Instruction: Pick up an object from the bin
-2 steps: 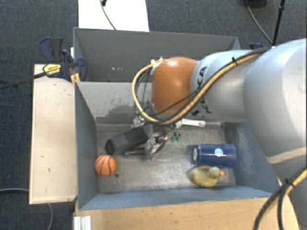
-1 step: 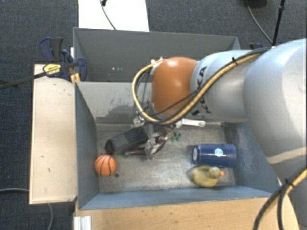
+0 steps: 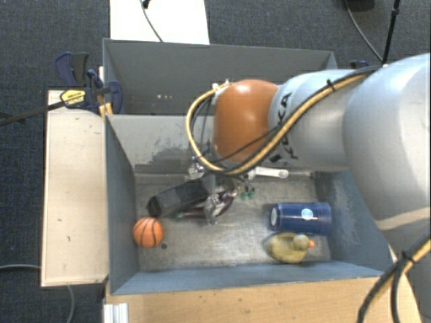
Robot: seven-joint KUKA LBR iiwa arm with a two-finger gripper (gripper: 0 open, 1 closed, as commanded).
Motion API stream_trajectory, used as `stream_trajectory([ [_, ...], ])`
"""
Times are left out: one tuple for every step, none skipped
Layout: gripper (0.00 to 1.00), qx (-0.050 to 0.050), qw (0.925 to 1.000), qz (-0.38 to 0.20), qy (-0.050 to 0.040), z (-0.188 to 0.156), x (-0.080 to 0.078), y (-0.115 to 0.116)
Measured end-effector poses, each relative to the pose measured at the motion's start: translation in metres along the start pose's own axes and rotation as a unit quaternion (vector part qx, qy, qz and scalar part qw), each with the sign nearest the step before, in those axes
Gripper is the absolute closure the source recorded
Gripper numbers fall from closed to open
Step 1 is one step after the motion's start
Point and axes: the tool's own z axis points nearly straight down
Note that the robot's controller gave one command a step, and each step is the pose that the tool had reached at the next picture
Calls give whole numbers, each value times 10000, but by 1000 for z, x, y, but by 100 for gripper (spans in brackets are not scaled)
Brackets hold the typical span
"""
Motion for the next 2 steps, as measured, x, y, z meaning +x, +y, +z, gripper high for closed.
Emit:
stream_trajectory([
  [100, 8, 10000, 6, 62, -17, 2, 0],
  [100, 12, 10000, 8, 65, -33, 1, 0],
])
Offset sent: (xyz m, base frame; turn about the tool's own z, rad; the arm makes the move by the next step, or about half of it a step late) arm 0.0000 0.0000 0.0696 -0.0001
